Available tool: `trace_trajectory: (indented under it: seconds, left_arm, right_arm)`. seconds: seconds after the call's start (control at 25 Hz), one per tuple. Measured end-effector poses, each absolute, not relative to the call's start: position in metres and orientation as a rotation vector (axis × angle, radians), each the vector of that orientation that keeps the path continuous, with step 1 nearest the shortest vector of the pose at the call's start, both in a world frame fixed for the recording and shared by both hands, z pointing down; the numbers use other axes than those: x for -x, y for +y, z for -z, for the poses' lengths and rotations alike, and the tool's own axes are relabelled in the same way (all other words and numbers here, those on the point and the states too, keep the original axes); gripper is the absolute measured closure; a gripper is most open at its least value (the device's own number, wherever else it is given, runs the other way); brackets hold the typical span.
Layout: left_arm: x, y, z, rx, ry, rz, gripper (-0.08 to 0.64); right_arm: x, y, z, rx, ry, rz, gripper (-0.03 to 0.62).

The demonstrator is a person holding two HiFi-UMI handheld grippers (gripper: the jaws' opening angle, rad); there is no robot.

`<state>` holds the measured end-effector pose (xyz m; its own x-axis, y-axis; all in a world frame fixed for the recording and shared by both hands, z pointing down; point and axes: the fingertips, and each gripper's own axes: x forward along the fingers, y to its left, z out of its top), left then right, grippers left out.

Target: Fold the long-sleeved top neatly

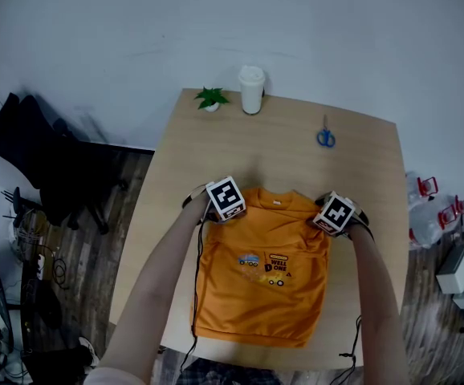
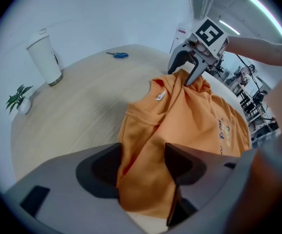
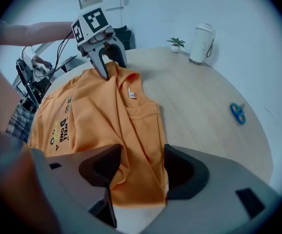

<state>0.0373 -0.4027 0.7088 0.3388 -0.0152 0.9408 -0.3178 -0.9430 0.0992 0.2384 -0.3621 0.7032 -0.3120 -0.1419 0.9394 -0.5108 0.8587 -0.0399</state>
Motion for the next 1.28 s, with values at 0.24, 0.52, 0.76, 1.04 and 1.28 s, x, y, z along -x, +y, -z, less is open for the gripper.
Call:
trace_trajectory:
  seconds: [0.24,0.52,0.76,1.04,1.28]
  left_arm:
    - [-0.039,-0.399,-0.709,-2.336,-0.281,-1.585,0.309]
    - [-0.044,-0.392,-0.707,-2.337,-0.273,-1.516,0.444]
    - [-0.043,-0.392,-0.700,-2.423,-0.361,-1.580,0.520]
    - [-0.046,-0.391,-0.678,-2.528,-0.444,-1.589,0.523]
    - [-0.048,-0.379,-0.646,-2.617,-0.519,-1.562,0.523]
  right_arm:
    - [-0.241,-0.361,-0.706,-0.521,-1.906,-0.540,0.316]
    - [-0.231,-0.353,-0.703,-0.473,-1.939,-0.514,0.529]
    - [-0.229,-0.352,-0.694,-0.508,-1.955,-0.450,0.538]
    - [-0.232,-0.348,-0.677,-0.566,-1.970,-0.380,0.541]
    - [-0.226,-0.339,-0.645,-0.629,-2.012,-0.295,0.541]
